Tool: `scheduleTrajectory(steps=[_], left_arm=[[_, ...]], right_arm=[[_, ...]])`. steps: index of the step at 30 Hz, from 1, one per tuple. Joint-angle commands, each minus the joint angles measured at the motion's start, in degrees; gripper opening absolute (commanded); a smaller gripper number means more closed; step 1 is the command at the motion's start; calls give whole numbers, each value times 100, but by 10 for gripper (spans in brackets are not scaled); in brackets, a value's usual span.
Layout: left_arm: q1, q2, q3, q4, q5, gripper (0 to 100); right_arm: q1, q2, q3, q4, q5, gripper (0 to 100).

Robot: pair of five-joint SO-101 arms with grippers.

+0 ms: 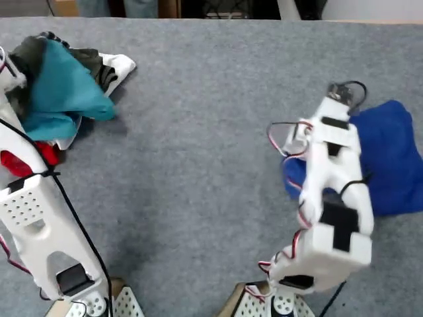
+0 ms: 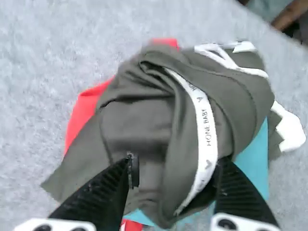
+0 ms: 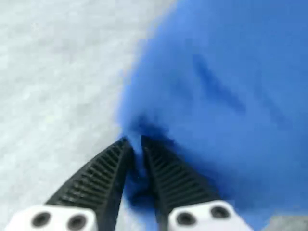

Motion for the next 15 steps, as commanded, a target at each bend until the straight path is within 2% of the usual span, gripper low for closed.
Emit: scheduleTrajectory(steps=[1, 5, 10, 12, 15], left_arm=[[-382, -659, -268, 114, -158, 274], [-1059, -1029, 295, 114, -185, 274], [-1754, -1248, 1490, 114, -185, 274], [-1895, -1301, 1824, 105, -273, 274], [-1947, -1354, 2229, 105, -615, 274]], right_arm=[[-1090, -1095, -796, 923, 0, 13], [-2479, -1727, -1807, 1090, 0, 14], [-4079, -1297, -3793, 826, 0, 14], [-4396, -848, -4840, 870, -9, 14], [-4308, -92, -6123, 1336, -26, 15]])
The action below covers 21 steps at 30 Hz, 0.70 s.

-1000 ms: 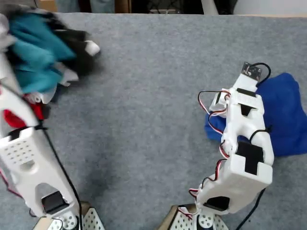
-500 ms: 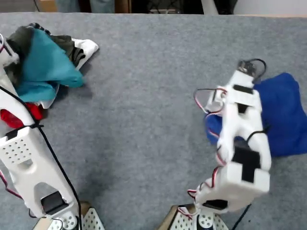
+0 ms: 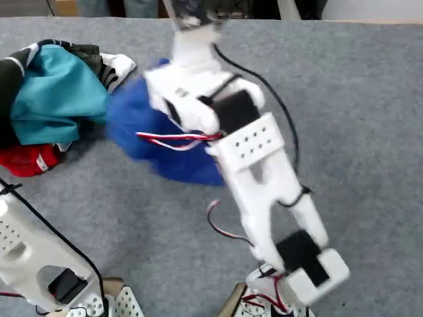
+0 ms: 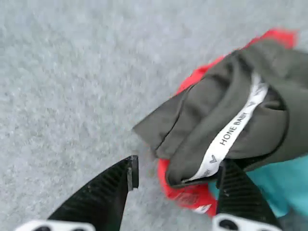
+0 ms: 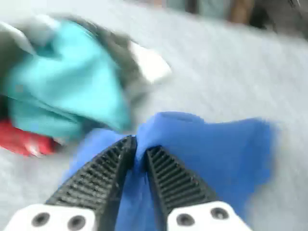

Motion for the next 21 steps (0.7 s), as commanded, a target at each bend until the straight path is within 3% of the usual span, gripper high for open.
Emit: scheduleTrajectory(steps=[1, 7, 9, 15, 18, 21], left_arm=[[-92, -422, 365, 44, -369, 274], [4, -870, 1007, 44, -501, 274], [224, -1169, 1429, 44, -510, 274], [1473, -2444, 3398, 18, -396, 274], [2369, -2980, 4611, -237, 677, 277], [3319, -3402, 5710, -923, 642, 276]], right_arm=[[167, 708, -1754, 642, -26, 15], [1662, 2070, -1903, 2637, 18, 15], [2312, 2519, -1736, 3007, 352, 15], [4396, 3556, -1033, 3288, 3156, 14], [5345, 3881, -945, 3288, 4580, 15], [6207, 4092, -1015, 3191, 5758, 15]])
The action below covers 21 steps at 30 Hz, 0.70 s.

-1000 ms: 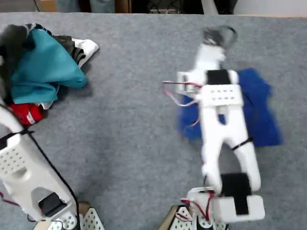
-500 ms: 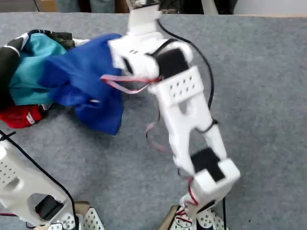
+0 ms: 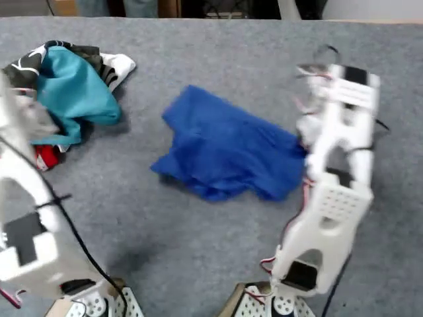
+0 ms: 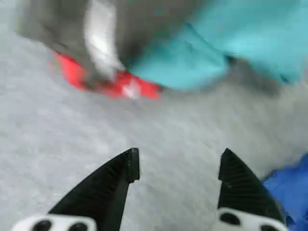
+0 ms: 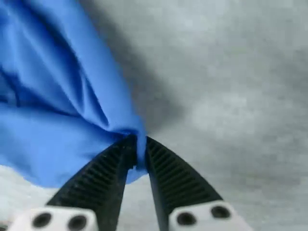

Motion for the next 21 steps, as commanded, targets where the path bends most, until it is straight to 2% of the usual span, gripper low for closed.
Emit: scheduleTrajectory(steps=[1, 5, 9, 13, 16, 19, 21], left_arm=[[1165, -686, 1226, -703, 176, 275], [2167, -1090, 2114, -1213, 290, 275], [2888, -1371, 2782, -1758, 290, 275], [3301, -1477, 3266, -2048, 290, 275], [3380, -1442, 3574, -2453, 299, 275], [3670, -1231, 4013, -3525, 835, 275], [4013, -1020, 3969, -3701, 1187, 276]], right_arm=[[1152, 75, -66, -114, 1565, 15], [1829, 321, -66, -273, 3059, 31], [1908, 233, -207, 53, 3815, 165], [1855, -233, -356, 62, 3824, 267], [1855, -699, -549, 70, 3824, 279], [1758, -1288, -620, 97, 3587, 279], [1530, -1727, -497, 105, 3226, 279]])
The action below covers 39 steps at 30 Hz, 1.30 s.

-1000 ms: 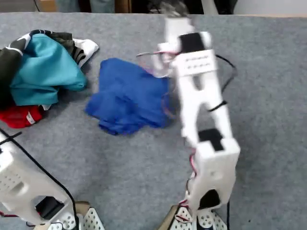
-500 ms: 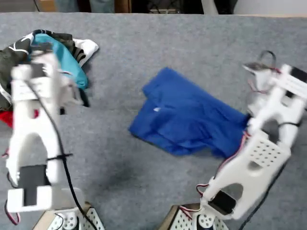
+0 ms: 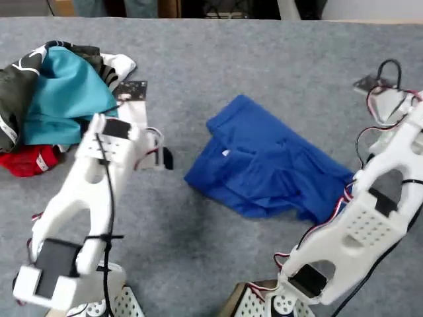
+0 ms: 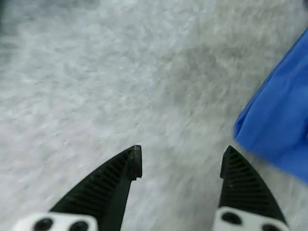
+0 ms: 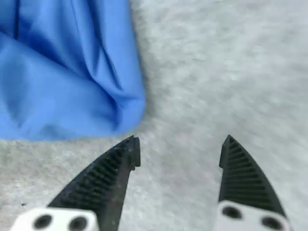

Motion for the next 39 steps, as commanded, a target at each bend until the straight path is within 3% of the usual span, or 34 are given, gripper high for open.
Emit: scheduleTrajectory(steps=[1, 6, 10, 15, 19, 26, 33, 39], left_arm=[[558, 220, -40, -484, 580, 277], [954, 1451, -356, -897, 870, 275], [963, 2637, -1253, -642, 1116, 253], [971, 3490, -2466, 193, 791, 15], [796, 3727, -2659, 668, 519, 31], [-145, 3077, -2422, 1037, -132, 29], [-1341, 1169, -1429, 1169, -1275, 29], [-2185, -765, -171, 1134, -1820, 29]], right_arm=[[-448, -1051, 31, 53, -510, 279], [-1943, -2149, 1701, 9, -1284, 279], [-3051, -2545, 2993, -413, -2013, 237], [-3534, -2598, 3925, -1363, -2593, 85], [-3745, -2589, 4541, -1767, -2629, 98], [-4360, -2615, 5270, -2057, -2954, 113], [-5512, -2651, 5385, -2145, -3305, 280], [-6576, -2589, 5508, -2541, -3367, 251]])
